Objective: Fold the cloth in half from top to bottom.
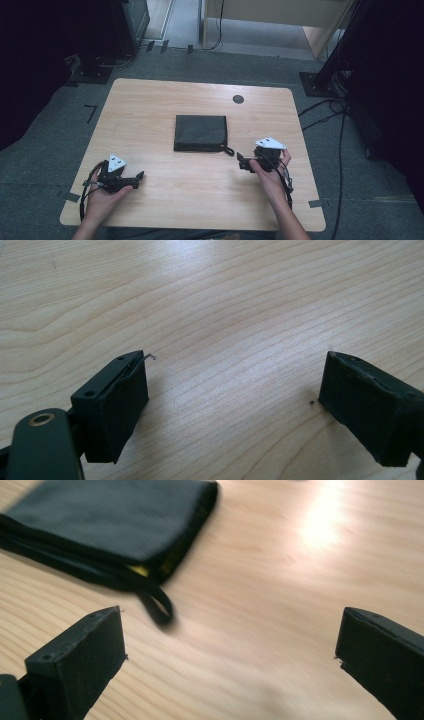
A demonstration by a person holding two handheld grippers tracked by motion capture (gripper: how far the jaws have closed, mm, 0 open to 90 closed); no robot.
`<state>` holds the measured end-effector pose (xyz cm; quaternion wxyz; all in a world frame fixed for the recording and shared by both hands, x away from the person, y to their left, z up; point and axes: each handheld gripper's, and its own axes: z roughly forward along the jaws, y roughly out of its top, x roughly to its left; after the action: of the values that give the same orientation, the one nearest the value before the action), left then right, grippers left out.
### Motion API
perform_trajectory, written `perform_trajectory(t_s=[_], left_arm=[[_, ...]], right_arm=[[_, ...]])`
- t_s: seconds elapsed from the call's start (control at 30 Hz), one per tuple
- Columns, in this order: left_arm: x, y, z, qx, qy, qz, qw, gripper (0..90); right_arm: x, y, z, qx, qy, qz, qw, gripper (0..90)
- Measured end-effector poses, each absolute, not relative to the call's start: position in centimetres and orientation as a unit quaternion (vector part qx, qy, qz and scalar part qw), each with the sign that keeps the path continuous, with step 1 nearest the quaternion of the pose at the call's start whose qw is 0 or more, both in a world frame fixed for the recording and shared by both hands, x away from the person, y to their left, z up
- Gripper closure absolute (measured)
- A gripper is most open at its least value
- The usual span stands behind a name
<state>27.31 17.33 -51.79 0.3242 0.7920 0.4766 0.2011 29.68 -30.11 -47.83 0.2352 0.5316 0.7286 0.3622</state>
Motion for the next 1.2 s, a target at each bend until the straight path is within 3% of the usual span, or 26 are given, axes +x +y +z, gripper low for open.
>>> perform_trajectory(t_s=[0.8, 1.2], left_arm=[[27.3, 17.3, -51.8, 0.791, 0.478, 0.202, 0.324, 12.0], [27.3, 17.3, -51.8, 0.791, 0.478, 0.202, 0.324, 12.0]], right_arm=[[22.4, -40.5, -50.8, 0.599, 0.702, 0.318, 0.217, 0.0], [21.3, -41.5, -52.0, 0.604, 0.704, 0.308, 0.210, 0.0]])
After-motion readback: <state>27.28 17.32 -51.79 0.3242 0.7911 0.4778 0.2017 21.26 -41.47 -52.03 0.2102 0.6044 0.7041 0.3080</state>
